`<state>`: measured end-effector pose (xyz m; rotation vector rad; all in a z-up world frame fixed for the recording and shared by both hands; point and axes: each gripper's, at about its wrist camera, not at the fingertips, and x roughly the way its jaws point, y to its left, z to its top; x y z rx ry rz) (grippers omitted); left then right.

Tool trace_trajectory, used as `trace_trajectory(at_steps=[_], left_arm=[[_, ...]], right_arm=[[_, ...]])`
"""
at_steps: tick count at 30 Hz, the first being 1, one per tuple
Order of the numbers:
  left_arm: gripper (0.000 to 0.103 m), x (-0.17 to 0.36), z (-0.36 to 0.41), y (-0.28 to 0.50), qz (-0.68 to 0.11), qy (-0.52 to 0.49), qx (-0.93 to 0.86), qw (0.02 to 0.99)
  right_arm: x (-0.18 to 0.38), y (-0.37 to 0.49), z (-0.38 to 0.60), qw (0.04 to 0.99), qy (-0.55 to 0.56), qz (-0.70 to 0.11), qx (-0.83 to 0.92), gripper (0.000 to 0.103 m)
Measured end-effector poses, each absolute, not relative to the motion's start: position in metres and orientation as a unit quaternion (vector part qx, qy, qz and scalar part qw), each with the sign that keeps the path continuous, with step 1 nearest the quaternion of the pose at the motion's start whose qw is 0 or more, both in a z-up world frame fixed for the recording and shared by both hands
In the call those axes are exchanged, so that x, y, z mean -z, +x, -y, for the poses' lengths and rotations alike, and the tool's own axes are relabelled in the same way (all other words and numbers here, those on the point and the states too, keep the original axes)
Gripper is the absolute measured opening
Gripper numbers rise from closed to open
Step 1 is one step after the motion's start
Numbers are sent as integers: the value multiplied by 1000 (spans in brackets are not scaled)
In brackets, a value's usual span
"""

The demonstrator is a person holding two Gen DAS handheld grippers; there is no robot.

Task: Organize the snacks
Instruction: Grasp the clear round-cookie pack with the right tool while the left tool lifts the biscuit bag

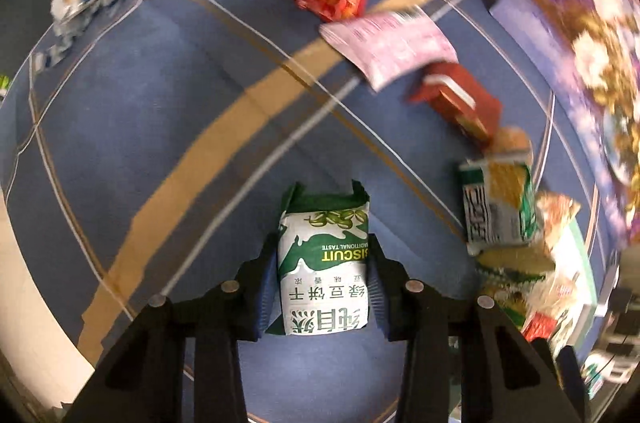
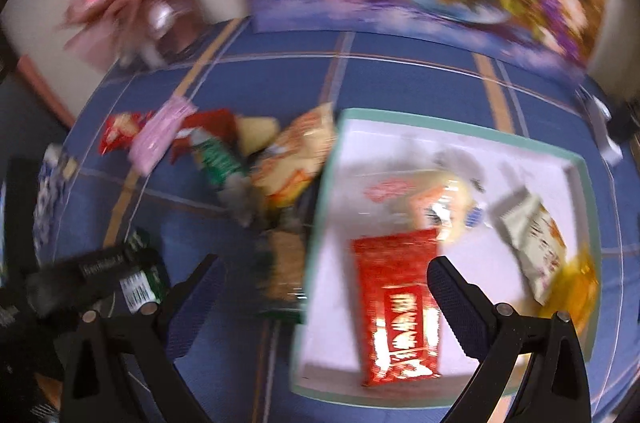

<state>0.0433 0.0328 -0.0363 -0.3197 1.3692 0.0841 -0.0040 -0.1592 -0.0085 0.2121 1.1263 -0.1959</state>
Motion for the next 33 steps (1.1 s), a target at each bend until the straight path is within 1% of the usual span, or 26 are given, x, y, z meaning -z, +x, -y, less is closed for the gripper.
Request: trace_trajectory(at_steps=[3,5,9,10,11,13,16,19,21,24,26,28,29,33], left_arm=[[42,34,-37,40,-626,-159,-42,762],[42,33,-39,37,-626,-165,-41,761],[42,35,-41,37,-630,-172,-37,756],[42,35,-41,37,-631,-173,-36,755],[42,35,-43,38,-632,-174,-35,754],[42,39,-47,47,-633,-177,-34,753],[42,44,-58,47,-634,-182,-32,751],[42,50,-64,58,-635,-186,-29,749],[42,57,-66,60,-637,-187,-28,748],[42,66,-65,64,-640,-189,-27,744],[42,74,-59,66,-642,-190,-26,742],[42,84,-55,70,-644,-190,-25,741],[42,87,-54,71,-645,-189,-25,740],[42,98,-48,74,-651,-185,-28,736]], right_arm=[[13,2,142,840,80,-533,71,94],[16,5,131,841,68,-533,55,86],[26,12,119,838,53,-542,42,79],[30,14,118,836,51,-545,42,74],[34,16,118,833,50,-550,41,71],[39,17,119,829,56,-556,37,69],[39,16,117,831,44,-553,39,63],[43,19,117,823,83,-561,11,54],[50,20,116,816,95,-570,5,54],[57,22,110,812,83,-577,11,54],[62,23,109,810,85,-580,12,45],[67,24,109,807,87,-583,20,42],[71,24,110,805,89,-586,26,39],[72,24,112,808,100,-580,30,37]])
